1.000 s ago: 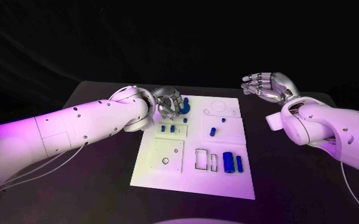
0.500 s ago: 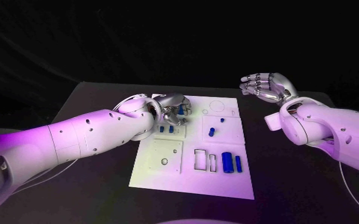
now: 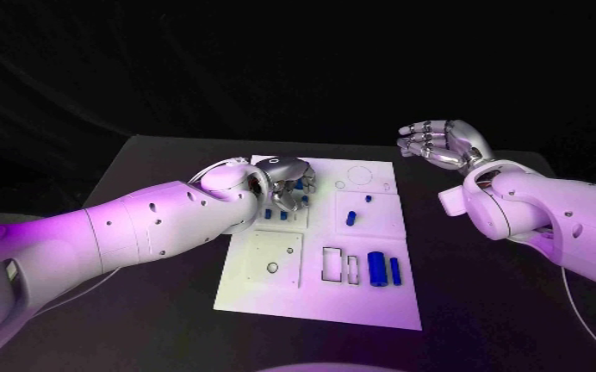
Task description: Assemble the parts on the task board
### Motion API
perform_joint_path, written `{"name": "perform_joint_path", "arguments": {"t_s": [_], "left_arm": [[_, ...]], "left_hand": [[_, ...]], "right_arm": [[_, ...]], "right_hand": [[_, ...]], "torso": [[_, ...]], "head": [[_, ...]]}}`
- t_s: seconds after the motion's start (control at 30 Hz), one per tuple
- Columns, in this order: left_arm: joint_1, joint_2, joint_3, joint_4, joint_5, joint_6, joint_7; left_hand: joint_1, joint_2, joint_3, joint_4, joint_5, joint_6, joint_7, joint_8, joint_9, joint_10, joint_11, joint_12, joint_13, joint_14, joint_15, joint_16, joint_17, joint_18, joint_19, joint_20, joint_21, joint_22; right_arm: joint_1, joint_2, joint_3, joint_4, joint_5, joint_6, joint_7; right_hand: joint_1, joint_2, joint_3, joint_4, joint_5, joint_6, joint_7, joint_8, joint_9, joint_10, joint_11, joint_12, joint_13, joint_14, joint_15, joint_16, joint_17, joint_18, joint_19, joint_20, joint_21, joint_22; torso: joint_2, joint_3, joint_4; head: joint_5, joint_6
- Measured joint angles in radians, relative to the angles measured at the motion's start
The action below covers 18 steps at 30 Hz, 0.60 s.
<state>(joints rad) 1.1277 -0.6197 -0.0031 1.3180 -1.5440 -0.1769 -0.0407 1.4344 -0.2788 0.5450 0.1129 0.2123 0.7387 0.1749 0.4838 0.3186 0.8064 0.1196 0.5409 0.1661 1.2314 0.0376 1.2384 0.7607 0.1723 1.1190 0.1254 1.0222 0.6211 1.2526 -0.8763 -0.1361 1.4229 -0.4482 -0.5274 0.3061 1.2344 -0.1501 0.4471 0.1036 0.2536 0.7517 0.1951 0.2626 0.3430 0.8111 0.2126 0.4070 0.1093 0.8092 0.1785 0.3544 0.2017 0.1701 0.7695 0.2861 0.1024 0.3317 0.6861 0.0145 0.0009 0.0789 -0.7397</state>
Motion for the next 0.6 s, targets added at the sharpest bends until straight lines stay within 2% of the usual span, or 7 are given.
{"name": "perform_joint_path", "arguments": {"t_s": [0.37,0.47,0.6], "left_arm": [[0.0,0.008,0.0,-0.013,-0.035,0.024,-0.026],[0.0,0.012,0.0,-0.019,-0.039,0.029,-0.031],[0.0,0.02,0.0,-0.03,-0.04,0.032,-0.033]], "left_hand": [[-0.005,0.005,0.013,-0.007,0.0,0.021,-0.007,-0.02,-0.02,0.02,-0.002,-0.007,-0.021,0.016,0.002,0.018,0.004,0.0,0.018,0.003,0.029,0.035],[-0.003,0.016,0.028,-0.008,0.0,0.043,-0.007,-0.031,-0.029,0.051,-0.007,-0.012,-0.03,0.043,-0.004,0.044,0.027,-0.001,0.045,0.002,0.06,0.075],[-0.003,0.016,0.042,-0.011,0.0,0.061,-0.011,-0.035,-0.037,0.073,-0.012,-0.015,-0.039,0.064,-0.011,0.062,0.048,-0.001,0.068,0.0,0.09,0.118]], "right_arm": [[0.0,0.002,0.0,-0.001,0.0,0.0,0.0],[0.0,0.002,0.0,-0.002,0.0,0.0,0.0],[0.0,0.003,0.0,-0.002,0.0,0.0,0.0]], "right_hand": [[0.0,0.0,0.0,0.0,0.0,0.0,0.0,0.0,0.0,0.0,0.0,0.0,0.0,0.0,0.0,0.0,0.0,0.0,0.0,0.0,0.0,0.0],[0.0,0.0,0.0,0.0,0.0,0.0,0.0,0.0,0.0,0.0,0.0,0.0,0.0,0.0,0.0,0.0,0.0,0.0,0.0,0.0,0.0,0.0],[0.0,0.0,0.0,0.0,0.0,0.0,0.0,0.0,-0.002,0.0,0.0,0.0,-0.004,0.0,0.0,0.0,-0.003,0.0,0.0,0.0,0.0,-0.003]], "torso": [[0.0,-0.0001,0.0],[0.0,-0.0004,0.0007],[0.0,-0.0004,0.0001]], "head": [[0.001,-0.002],[0.0,-0.002],[0.0,-0.003]]}}
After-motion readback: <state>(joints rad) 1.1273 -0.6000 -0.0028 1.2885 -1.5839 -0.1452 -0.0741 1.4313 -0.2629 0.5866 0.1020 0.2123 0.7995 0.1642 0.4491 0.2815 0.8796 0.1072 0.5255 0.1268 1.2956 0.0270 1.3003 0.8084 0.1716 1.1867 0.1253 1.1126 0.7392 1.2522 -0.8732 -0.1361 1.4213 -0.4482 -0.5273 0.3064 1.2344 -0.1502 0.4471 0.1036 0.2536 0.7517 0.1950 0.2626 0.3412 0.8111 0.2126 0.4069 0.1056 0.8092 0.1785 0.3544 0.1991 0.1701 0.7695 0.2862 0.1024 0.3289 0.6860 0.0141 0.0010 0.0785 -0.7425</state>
